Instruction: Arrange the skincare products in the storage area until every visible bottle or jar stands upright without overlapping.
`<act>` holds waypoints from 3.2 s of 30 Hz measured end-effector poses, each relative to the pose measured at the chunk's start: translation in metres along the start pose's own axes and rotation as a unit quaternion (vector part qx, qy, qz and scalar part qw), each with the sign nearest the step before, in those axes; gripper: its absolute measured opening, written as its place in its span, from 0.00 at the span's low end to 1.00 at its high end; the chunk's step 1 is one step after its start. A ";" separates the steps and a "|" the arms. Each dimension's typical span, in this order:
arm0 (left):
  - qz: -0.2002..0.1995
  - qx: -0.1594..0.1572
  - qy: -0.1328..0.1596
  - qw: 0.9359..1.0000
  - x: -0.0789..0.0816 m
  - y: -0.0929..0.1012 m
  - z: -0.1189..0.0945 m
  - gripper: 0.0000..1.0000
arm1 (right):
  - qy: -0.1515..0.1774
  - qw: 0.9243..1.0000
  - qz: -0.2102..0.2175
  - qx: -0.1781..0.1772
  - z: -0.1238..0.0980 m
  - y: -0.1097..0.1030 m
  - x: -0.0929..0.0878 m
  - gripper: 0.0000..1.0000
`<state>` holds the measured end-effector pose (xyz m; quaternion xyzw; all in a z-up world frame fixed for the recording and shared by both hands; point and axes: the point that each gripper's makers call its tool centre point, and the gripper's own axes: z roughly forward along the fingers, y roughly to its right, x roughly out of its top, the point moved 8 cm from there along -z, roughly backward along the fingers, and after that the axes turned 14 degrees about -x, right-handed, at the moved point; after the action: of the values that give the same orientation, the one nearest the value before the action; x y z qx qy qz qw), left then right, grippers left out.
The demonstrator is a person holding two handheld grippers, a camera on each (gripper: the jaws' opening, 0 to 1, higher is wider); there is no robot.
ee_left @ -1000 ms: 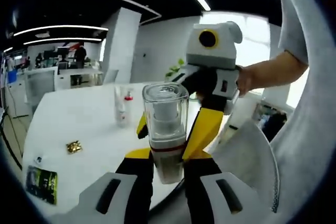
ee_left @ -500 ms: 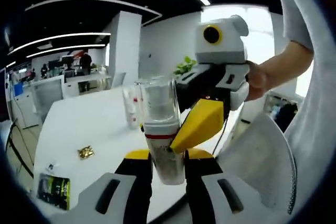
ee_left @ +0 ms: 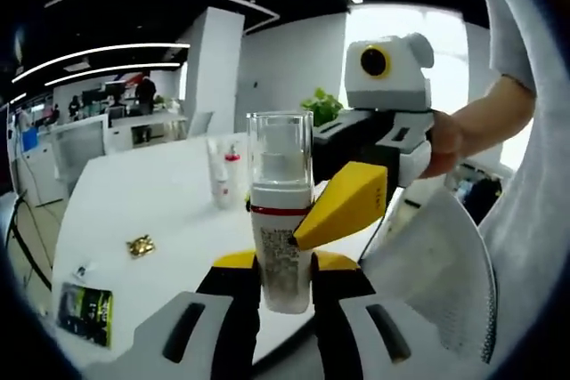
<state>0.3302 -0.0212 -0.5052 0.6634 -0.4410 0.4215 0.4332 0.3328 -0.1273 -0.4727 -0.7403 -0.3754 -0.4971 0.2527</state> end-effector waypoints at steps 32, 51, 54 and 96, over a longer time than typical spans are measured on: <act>-0.037 -0.002 -0.019 0.999 -0.005 0.002 0.005 0.18 | -0.019 0.999 0.032 -0.028 0.004 -0.003 -0.005 0.18; 0.000 -0.002 -0.015 1.000 -0.003 0.004 0.008 0.19 | -0.015 0.999 0.040 -0.032 0.003 0.000 -0.004 0.17; 0.014 0.013 -0.007 1.000 -0.001 0.000 0.008 0.21 | 0.002 0.996 0.074 -0.045 0.001 0.010 -0.003 0.17; 0.077 0.102 -0.102 0.987 -0.018 -0.023 0.011 0.29 | -0.053 0.938 0.105 -0.326 0.002 0.222 -0.090 0.18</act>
<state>0.3492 -0.0224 -0.5295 0.7080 -0.4873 0.4259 0.2825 0.4928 -0.2843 -0.5570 -0.8423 -0.1257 -0.5234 0.0278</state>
